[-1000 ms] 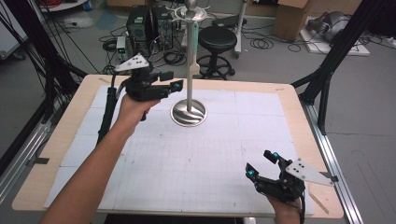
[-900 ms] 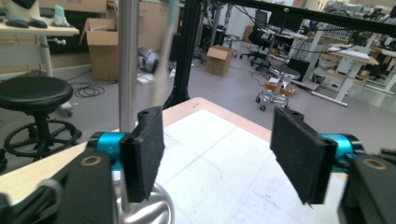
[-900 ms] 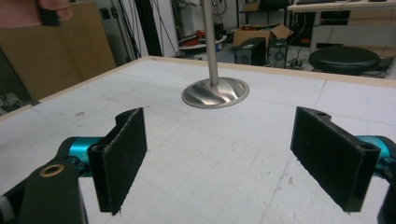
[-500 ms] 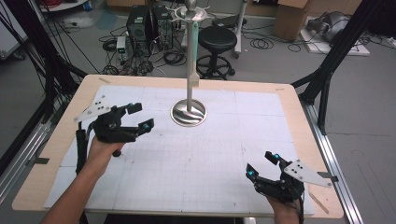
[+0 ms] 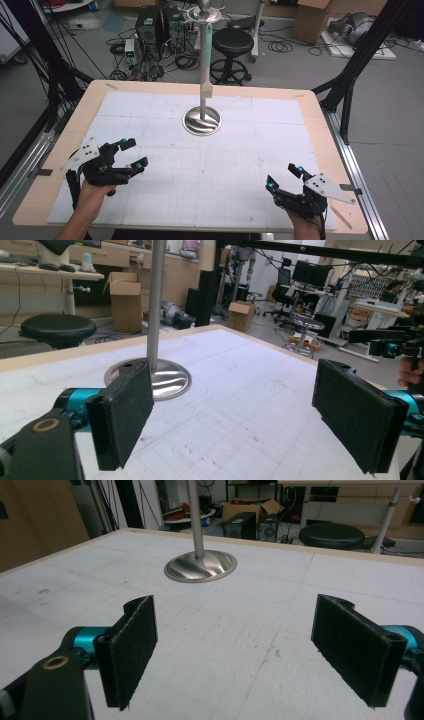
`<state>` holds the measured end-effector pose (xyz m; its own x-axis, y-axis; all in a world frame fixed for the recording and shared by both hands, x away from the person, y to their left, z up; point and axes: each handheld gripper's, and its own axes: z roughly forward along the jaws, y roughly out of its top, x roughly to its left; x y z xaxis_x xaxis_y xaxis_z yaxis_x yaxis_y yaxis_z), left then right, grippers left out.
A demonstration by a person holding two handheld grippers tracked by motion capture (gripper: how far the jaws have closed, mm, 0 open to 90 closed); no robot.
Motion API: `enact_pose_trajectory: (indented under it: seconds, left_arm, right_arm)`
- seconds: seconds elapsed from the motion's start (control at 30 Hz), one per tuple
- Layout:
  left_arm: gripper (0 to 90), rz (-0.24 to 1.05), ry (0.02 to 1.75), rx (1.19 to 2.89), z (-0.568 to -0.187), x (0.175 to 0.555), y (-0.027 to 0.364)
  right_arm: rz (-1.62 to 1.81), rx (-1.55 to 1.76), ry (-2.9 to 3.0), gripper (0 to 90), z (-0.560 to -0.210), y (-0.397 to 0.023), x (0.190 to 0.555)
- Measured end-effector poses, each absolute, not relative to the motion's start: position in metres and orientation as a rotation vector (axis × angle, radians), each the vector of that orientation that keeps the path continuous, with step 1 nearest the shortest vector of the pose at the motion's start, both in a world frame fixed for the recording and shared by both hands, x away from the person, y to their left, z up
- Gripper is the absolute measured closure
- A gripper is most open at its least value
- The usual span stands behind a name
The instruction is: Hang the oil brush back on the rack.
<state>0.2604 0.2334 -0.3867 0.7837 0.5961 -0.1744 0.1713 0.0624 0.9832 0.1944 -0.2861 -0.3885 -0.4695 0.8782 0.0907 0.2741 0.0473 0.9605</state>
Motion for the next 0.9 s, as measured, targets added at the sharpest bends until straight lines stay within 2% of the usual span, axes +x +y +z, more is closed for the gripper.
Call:
enact_pose_trajectory:
  seconds: [0.3, 0.9]
  left_arm:
    - [17.1, 0.352, 0.667, 1.528, -0.399, 0.257, 0.237]
    - [17.1, 0.358, 0.668, 1.539, -0.400, 0.256, 0.239]
  right_arm:
    - [1.435, 1.153, 1.790, 17.2, -0.389, -0.284, 0.194]
    - [1.426, 1.153, 1.801, 17.2, -0.389, -0.284, 0.194]
